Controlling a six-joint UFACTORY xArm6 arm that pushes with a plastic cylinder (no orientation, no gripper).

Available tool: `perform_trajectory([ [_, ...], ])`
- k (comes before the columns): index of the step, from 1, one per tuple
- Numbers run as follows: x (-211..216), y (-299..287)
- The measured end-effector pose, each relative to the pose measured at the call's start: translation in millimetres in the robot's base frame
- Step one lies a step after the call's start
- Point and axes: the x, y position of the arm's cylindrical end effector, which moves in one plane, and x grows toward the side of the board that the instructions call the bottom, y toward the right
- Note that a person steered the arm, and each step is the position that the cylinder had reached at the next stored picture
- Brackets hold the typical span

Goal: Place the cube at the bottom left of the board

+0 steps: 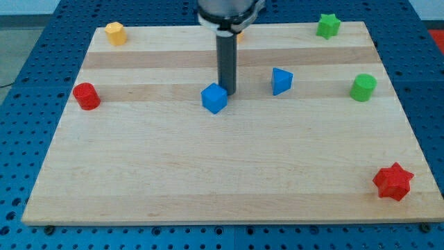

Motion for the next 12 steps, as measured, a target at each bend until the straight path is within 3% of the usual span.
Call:
perform_trajectory([
  [2, 31, -67],
  [5, 107, -54],
  [7, 124, -31],
  [12, 149, -50],
])
